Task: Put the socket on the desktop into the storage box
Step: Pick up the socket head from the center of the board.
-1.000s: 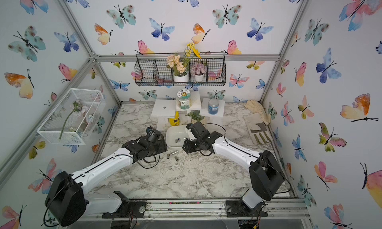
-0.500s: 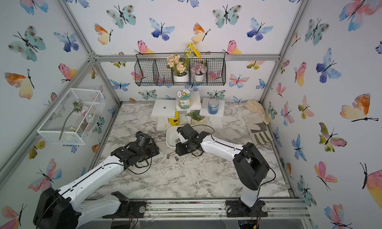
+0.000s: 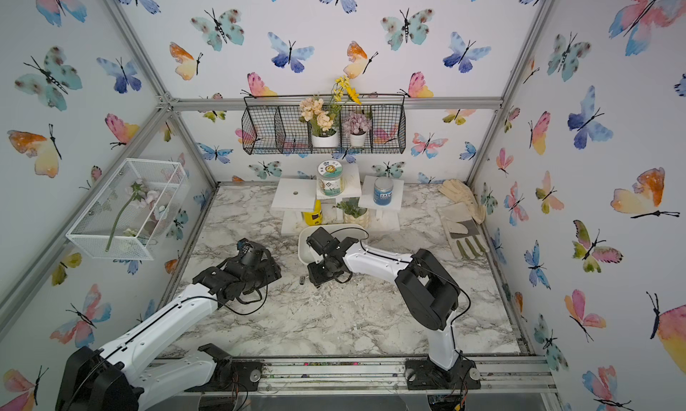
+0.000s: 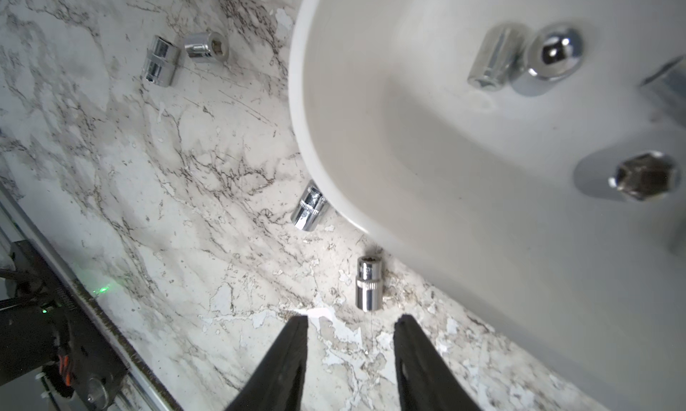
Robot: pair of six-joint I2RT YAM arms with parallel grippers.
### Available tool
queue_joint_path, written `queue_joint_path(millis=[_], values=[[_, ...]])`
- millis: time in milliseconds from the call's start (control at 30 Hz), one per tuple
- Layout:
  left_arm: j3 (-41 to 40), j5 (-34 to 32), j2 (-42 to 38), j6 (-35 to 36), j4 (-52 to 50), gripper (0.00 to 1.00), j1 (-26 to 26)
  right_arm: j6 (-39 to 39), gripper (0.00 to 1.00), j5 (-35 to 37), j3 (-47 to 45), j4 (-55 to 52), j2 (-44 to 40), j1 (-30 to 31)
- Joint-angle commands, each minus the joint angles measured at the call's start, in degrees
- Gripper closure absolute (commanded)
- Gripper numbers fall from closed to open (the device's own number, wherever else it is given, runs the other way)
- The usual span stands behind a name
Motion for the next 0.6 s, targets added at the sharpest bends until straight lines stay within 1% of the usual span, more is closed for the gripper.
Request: queue_joint_path(millis=[0, 267, 567], values=[[-0.71, 1.32, -0.41, 0.29, -0.95, 0.28, 0.46, -1.00, 0.59, 2.62, 2.32, -3.51, 1.96, 0.60], [-0.72, 2.10, 0.27, 0.96, -0.47, 0.28, 1.13, -1.53, 0.62, 4.64, 4.82, -5.96, 5.01, 1.21], [-0.93, 2.87, 0.58, 1.59, -0.15, 0.28, 2.11, -1.71, 0.64, 5.10, 7.04, -7.10, 7.87, 1.70]])
